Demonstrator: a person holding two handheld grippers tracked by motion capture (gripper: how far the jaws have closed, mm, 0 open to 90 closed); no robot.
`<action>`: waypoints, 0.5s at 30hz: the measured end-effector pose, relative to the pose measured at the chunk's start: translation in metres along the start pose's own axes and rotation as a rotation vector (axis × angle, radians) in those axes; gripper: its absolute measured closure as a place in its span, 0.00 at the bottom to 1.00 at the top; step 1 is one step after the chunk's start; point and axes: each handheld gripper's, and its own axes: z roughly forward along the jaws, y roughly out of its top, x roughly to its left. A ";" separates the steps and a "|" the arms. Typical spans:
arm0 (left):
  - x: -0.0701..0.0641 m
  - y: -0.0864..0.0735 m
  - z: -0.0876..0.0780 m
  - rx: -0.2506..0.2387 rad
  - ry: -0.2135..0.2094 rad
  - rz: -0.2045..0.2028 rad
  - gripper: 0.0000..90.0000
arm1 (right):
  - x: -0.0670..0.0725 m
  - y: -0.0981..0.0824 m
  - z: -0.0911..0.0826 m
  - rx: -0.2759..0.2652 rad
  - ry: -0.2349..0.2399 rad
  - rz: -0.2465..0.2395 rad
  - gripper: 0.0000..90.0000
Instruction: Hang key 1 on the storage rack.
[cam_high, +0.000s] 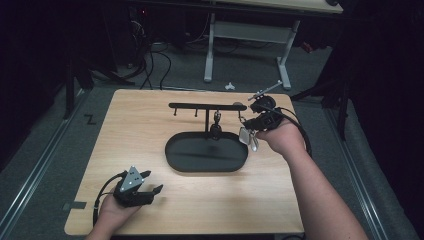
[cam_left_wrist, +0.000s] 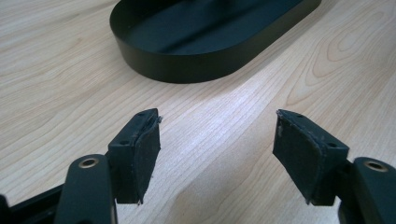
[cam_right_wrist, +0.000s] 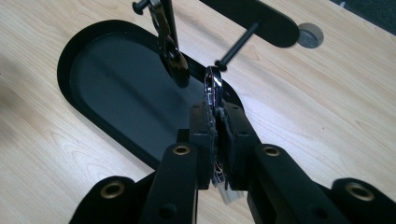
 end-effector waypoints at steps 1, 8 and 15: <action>0.000 0.000 0.000 0.000 0.000 0.000 0.36 | 0.000 0.000 0.000 0.000 0.000 0.000 0.94; 0.002 -0.004 -0.006 0.004 0.017 -0.011 0.36 | 0.001 0.010 0.009 0.013 0.012 -0.010 0.94; 0.002 -0.007 -0.009 0.011 0.018 -0.015 0.36 | -0.007 0.011 0.014 0.014 0.027 0.022 0.93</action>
